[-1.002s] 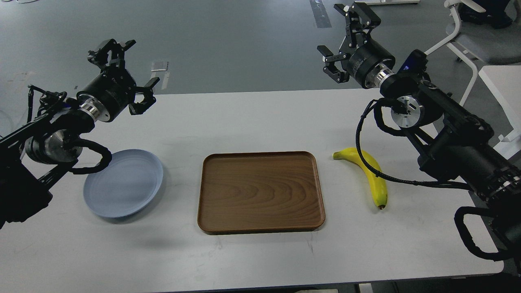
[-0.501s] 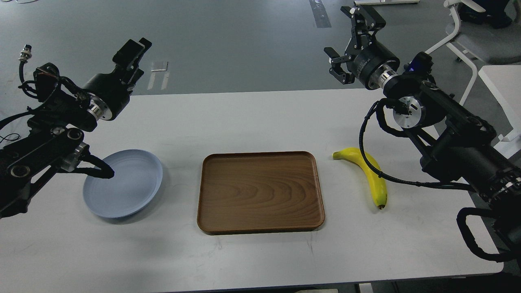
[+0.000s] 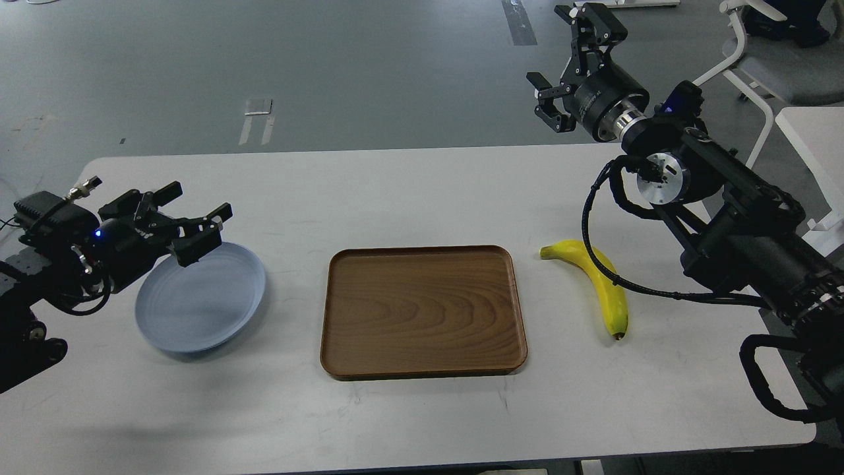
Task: Place banana on plate with both arms
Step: 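Grip the rim of the light blue plate with the left gripper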
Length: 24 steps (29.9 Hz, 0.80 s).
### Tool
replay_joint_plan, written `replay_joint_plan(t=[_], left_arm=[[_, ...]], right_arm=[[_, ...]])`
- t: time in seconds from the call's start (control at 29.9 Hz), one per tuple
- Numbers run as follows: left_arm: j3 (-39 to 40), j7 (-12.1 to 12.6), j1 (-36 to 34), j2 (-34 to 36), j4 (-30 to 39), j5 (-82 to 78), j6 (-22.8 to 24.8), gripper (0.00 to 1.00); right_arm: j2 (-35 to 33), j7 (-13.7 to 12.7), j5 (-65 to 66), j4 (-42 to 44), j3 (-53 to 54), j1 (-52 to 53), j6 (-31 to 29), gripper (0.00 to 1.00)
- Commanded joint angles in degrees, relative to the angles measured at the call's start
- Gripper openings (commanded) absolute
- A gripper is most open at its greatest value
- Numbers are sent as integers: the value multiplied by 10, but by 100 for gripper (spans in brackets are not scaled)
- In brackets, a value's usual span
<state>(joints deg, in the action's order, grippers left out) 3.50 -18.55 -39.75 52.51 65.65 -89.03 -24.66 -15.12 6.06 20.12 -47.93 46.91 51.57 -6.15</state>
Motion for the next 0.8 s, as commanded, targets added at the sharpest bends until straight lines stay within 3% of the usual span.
replay_joint_plan(t=[0.0,0.37,0.77], left_arm=[[-4,0,20,3,-2,35,1,98],[-4,-6,56,-8,-47,126,8,98],[-4,-25,91,-56,-182,145,4,98]], right_arm=[[-5,0,0,2,-2,-2,0,100],[-8,0,0,2,-2,-8,2,100],[-11,0,1,2,-3,-9,9,100]])
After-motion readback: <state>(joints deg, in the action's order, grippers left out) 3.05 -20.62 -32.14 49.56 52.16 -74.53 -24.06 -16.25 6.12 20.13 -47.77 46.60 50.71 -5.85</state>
